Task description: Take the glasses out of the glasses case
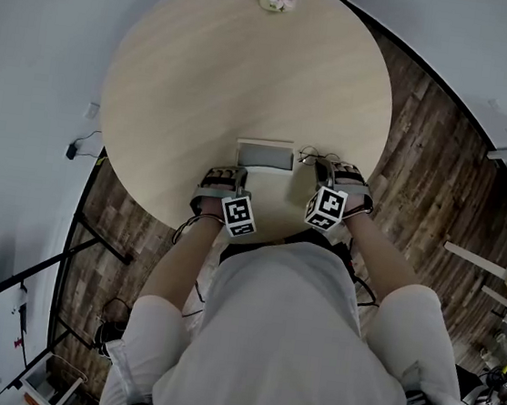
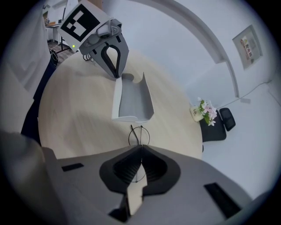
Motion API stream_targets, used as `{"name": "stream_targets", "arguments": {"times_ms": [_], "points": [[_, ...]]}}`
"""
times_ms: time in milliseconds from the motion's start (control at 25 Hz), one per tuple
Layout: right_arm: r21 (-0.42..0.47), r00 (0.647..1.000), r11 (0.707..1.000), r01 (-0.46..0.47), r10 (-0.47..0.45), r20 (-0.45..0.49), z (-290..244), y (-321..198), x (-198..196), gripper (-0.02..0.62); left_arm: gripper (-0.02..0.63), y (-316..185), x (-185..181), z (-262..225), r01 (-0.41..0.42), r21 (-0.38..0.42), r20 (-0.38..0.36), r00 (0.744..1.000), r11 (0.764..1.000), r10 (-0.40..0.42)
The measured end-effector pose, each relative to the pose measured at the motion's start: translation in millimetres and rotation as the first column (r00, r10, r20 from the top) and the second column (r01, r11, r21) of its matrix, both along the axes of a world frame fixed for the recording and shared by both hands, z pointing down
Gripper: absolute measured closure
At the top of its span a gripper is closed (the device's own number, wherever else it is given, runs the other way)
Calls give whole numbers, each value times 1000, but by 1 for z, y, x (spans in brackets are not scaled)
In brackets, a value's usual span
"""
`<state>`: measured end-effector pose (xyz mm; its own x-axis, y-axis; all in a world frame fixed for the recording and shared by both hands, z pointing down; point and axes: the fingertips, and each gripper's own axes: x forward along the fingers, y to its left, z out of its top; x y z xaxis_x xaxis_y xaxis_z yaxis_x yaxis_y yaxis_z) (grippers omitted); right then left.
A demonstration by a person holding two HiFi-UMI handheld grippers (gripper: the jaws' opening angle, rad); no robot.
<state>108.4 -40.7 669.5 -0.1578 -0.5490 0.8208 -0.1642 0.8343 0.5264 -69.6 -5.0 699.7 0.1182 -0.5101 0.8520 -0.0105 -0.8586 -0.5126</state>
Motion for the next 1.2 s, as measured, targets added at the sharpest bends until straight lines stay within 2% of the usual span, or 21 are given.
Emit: {"name": "stream_targets", "arguments": {"times_ms": [280,480,600,680,800,920,1080,1200], "points": [[16,999,1000,-22,21,29,-12,9,-10,581,598,1,-2,0,-2,0,-3,1000,1000,2],[29,996,998,-59,57,73,-23,14,-14,581,598,2,-3,-3,30,-5,-34,999,1000,-30],[39,988,994,-100,94,126,-34,15,-16,581,598,3,0,-12,79,8,-111,991,997,-78],[46,976,990,-133,123,179,-44,14,-20,581,598,1,3,-29,142,26,-203,970,989,-134],[42,941,978,-204,184,284,-64,14,-29,581,598,-1,3,-60,265,46,-355,906,963,-232],[7,882,960,-280,254,397,-84,14,-40,581,598,2,-2,-89,375,33,-478,820,927,-315],[-66,771,928,-368,344,536,-115,15,-49,581,598,11,-6,-125,481,-48,-637,660,875,-398],[-74,701,914,-398,355,618,-147,15,-57,581,598,16,-7,-165,501,-89,-767,517,861,-381]]}}
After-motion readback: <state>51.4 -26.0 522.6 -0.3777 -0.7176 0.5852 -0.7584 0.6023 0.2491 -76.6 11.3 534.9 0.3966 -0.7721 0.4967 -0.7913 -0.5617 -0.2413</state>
